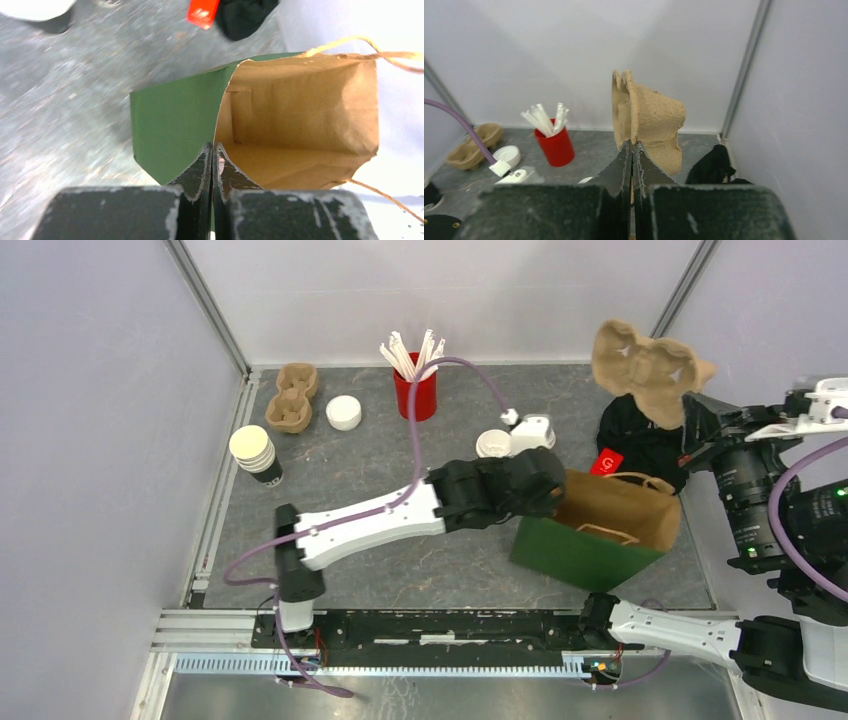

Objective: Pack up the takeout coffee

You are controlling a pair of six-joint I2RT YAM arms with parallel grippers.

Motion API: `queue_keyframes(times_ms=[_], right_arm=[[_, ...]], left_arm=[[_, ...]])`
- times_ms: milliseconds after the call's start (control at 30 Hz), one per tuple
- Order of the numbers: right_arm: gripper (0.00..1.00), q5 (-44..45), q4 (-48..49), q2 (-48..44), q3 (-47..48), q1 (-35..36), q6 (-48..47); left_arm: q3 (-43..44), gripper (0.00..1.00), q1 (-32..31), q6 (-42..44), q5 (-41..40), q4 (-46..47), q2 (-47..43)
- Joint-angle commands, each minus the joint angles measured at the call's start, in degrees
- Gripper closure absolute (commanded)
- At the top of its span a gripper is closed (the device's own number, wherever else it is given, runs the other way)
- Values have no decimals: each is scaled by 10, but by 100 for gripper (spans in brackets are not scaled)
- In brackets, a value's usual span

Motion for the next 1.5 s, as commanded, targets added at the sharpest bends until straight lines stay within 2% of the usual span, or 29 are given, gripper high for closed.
queue_keyframes(times_ms=[0,200,333,433,533,667,767,867,1067,1167,1300,1467], right_arm=[[100,-78,-58,23,20,0,100],[100,-175,-4,39,-32,0,170],[100,-224,53,55,-65,0,178],[100,-247,79,76,-72,0,177],[100,-263,97,97,-75,0,183],[100,-280,105,128,-72,0,195],[100,-280,113,148,-73,0,201],[100,-273,116,171,-66,0,201],[100,-270,55,227,1,-15,230],[100,-295,57,233,8,-32,237],[100,-308,28,261,74,-46,229],[100,-310,-18,288,164,-47,216]], left_arm=[[-103,98,-4,-63,-31,-78,-127],[-294,98,-4,-168,-71,-117,-305],[-375,98,-2,-230,-155,-155,-426],[-401,98,5,-262,-240,-175,-487],[-424,98,30,-239,-277,-137,-536],[-469,98,73,-199,-287,-58,-584],[-490,98,129,-162,-234,-2,-589],[-486,98,212,-125,-127,29,-558],[-499,98,308,-105,-13,66,-545],[-524,98,361,-105,81,113,-547],[-488,98,379,-100,138,123,-514],[-420,98,380,-103,181,88,-485]])
